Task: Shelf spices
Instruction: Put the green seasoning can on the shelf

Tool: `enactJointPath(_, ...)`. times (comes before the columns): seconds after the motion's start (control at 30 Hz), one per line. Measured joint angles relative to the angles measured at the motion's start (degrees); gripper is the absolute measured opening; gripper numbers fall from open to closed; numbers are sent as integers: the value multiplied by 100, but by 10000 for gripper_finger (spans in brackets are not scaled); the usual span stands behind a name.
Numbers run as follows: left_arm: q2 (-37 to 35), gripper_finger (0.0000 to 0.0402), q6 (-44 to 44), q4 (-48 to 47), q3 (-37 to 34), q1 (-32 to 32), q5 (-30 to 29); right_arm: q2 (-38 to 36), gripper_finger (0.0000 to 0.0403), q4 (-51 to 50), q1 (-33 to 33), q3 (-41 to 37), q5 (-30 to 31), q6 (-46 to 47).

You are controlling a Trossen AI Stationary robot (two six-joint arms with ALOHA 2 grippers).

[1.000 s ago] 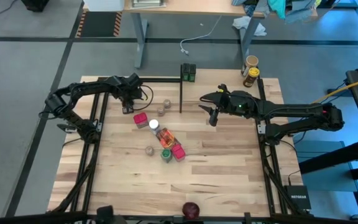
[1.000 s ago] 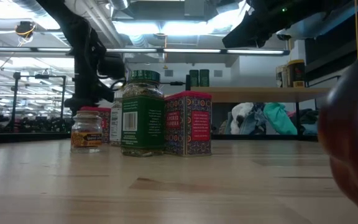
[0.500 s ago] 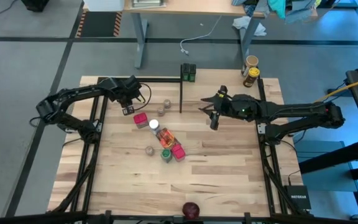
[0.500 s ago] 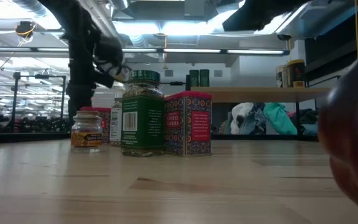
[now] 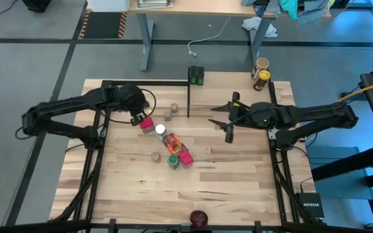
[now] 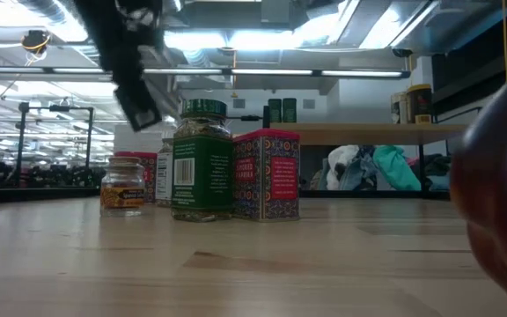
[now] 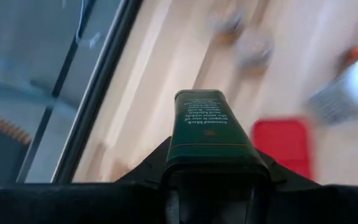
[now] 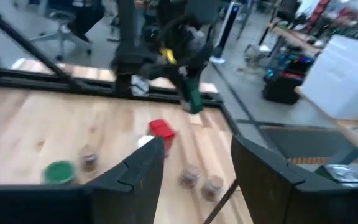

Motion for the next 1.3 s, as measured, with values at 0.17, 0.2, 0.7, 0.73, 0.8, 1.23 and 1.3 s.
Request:
enactJointPath(0.17, 45, 103, 75, 803, 400, -791, 85, 5, 193, -867, 588, 421, 113, 486)
enactJointPath(0.2, 76, 103, 173, 1098, 461, -946, 154, 9, 193, -947, 727, 442, 237, 611)
enactJointPath(0.7, 2810, 103, 1568, 5700, 545, -2161, 1157, 412, 193, -2036, 2477, -1223, 2163, 4361)
enactJointPath(0.73, 3040, 103, 1576, 5759, 627, -2163, 1169, 339, 193, -2022, 2569, -1397, 2321, 4625)
enactJointPath(0.8, 3464, 103, 1555, 5671, 872, -2161, 1170, 237, 193, -1989, 2797, -1670, 2574, 5081)
enactJointPath(1.23, 5268, 103, 1413, 3247, 3090, -2238, 1372, 198, 193, -1357, 3417, -2694, 3560, 6138)
enactJointPath(1.3, 5390, 105, 1414, 3126, 3093, -2254, 1462, 204, 193, -902, 3417, -2925, 3735, 6134)
